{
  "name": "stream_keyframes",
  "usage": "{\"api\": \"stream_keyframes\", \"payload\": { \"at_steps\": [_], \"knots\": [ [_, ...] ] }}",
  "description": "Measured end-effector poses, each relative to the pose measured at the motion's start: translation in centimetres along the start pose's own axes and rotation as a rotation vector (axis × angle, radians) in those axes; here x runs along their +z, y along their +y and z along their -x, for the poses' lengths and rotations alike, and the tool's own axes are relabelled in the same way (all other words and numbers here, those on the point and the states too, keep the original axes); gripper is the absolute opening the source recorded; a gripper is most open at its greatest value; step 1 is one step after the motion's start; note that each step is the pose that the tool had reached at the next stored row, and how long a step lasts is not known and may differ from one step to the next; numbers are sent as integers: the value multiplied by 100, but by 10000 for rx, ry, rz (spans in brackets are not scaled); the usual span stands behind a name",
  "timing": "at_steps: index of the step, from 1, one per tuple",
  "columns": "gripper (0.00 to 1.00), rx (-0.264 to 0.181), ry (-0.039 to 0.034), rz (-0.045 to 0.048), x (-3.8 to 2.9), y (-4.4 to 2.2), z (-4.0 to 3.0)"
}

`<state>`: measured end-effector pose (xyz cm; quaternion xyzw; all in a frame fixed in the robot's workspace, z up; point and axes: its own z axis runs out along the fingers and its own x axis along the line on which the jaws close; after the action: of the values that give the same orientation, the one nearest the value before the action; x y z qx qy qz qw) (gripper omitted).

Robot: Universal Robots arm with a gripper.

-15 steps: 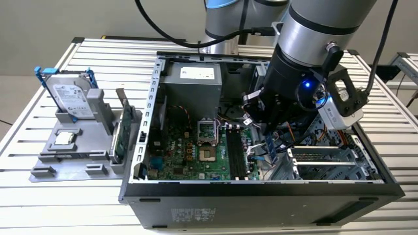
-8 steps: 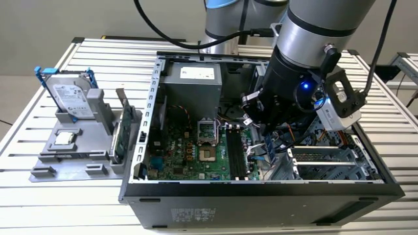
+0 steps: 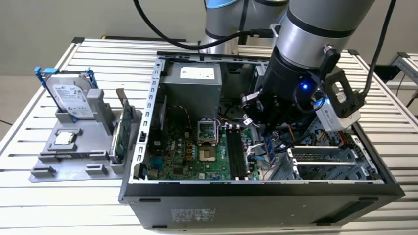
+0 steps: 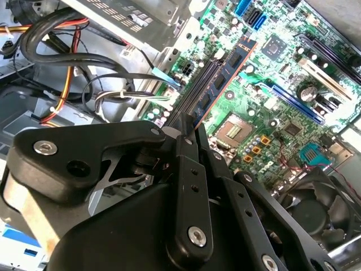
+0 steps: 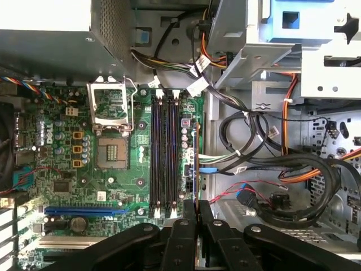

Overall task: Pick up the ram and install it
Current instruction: 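Insert the ram into the slot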

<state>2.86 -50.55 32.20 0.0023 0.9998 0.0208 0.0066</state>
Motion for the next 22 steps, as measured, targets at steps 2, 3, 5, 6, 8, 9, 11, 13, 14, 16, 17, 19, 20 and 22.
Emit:
{"api": "stream_keyframes", "payload": {
  "at_steps": [2, 3, 5, 6, 8, 9, 11, 13, 14, 16, 17, 19, 20, 22],
  "knots": [
    [0, 1, 0, -2, 11, 0, -3],
    [0, 2, 0, -2, 18, 2, -5],
    [0, 0, 1, -2, 32, 8, -8],
    [0, 0, 1, -3, 39, 10, -9],
    [0, 1, 9, -3, 49, 13, -14],
    [0, 0, 19, -3, 52, 15, -17],
    [0, 1, 36, -2, 62, 18, -20],
    [0, 2, 50, 0, 80, 21, -24],
    [0, 3, 53, -1, 90, 23, -26],
    [0, 3, 62, -4, 109, 29, -31],
    [0, 3, 72, -4, 115, 34, -34],
    [0, 4, 95, -3, 130, 47, -42],
    [0, 4, 102, -3, 140, 53, -47],
    [0, 5, 113, -2, 160, 67, -58]
  ]
}}
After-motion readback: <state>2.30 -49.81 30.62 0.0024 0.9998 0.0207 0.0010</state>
